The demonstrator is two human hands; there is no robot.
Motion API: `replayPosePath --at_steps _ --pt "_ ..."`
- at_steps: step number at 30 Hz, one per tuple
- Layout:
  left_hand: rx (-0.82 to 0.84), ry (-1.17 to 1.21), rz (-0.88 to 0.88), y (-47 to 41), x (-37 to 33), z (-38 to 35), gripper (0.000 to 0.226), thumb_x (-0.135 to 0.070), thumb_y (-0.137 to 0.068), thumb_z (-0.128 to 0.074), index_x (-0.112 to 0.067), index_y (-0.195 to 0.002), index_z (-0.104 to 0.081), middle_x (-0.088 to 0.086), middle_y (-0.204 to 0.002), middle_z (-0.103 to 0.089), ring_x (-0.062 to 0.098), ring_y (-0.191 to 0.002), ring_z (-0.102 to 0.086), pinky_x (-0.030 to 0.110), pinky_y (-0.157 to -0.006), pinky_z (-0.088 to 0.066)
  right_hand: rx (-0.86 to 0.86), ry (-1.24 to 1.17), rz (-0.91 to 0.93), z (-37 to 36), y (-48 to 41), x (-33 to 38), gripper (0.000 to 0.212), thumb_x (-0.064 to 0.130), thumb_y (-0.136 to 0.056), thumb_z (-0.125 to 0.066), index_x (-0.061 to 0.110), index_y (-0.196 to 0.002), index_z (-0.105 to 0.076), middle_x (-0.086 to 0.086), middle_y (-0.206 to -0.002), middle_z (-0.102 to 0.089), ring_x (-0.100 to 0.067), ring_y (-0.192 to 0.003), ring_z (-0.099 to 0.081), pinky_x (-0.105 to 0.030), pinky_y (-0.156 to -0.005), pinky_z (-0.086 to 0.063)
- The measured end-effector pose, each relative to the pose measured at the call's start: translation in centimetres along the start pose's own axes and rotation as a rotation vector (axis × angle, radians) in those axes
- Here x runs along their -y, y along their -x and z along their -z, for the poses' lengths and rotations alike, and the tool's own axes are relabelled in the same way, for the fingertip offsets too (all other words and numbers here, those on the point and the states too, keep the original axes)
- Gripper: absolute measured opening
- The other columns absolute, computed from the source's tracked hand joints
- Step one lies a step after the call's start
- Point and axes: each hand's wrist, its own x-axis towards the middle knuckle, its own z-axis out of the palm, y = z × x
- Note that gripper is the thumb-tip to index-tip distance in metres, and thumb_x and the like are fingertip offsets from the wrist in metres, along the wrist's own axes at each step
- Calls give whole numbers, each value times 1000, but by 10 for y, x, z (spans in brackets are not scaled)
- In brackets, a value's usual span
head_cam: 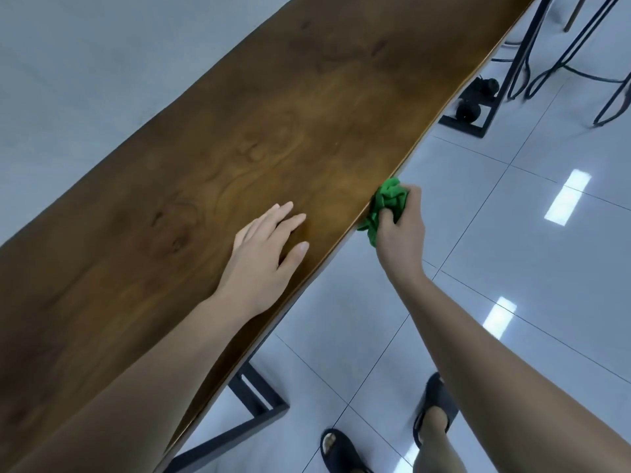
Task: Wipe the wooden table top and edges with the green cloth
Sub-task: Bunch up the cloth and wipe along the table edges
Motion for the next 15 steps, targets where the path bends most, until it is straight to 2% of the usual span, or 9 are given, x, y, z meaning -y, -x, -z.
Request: replayPosePath --at_steps 2,6,8,10,12,14,15 --pt "-7 -10 0 29 20 2 56 -61 -116 -32 -38 -166 -41 -15 -179 -27 8 -167 -17 48 -135 -14 11 17 -1 -16 46 -6 42 5 -100 -44 42 -120 -48 1 -107 -68 -20 -90 -67 -44 -76 -59" --pt "-19 -52 -5 77 52 8 57 -58 -116 -32 -37 -169 -37 -13 -180 -25 10 -168 -14 46 -135 -12 72 10 -6 -51 149 -17 43 0 -103 -47 37 -125 -50 0 -108 -67 -19 -93 -68 -47 -79 -62" --pt "-15 -59 -8 94 64 9 57 -55 -117 -31 -36 -170 -34 -13 -180 -24 9 -168 -12 47 -136 -14 181 -2 -1 -69 210 -26 44 -2 -105 -50 34 -131 -52 1 -115 -67 -15 -99 -70 -47 -85 -64" --pt "-10 -65 -7 106 72 7 57 -53 -117 -32 -35 -171 -33 -13 -181 -22 8 -168 -10 47 -136 -15 310 -18 -14 -86 270 -32 42 5 -107 -50 37 -135 -51 0 -123 -66 -19 -109 -70 -48 -91 -64" --pt "-13 -70 -6 113 76 3 58 -53 -117 -31 -35 -172 -32 -13 -181 -21 9 -169 -9 47 -136 -15 386 -47 -23 -96 314 -35 41 9 -106 -50 38 -135 -50 6 -122 -65 -17 -107 -69 -41 -90 -62" --pt "-27 -75 -6 117 76 -1 57 -51 -117 -29 -34 -172 -31 -11 -182 -21 10 -169 -10 47 -136 -15 396 -42 -22 -97 336 -34 42 3 -106 -52 33 -135 -50 20 -116 -60 -12 -104 -66 -26 -87 -56" --pt "-38 -80 -5 117 75 -2 57 -51 -117 -29 -34 -172 -31 -11 -182 -22 11 -169 -11 47 -136 -15 401 -36 -22 -96 337 -34 42 0 -105 -52 30 -134 -52 21 -115 -60 -12 -105 -65 -24 -87 -54"
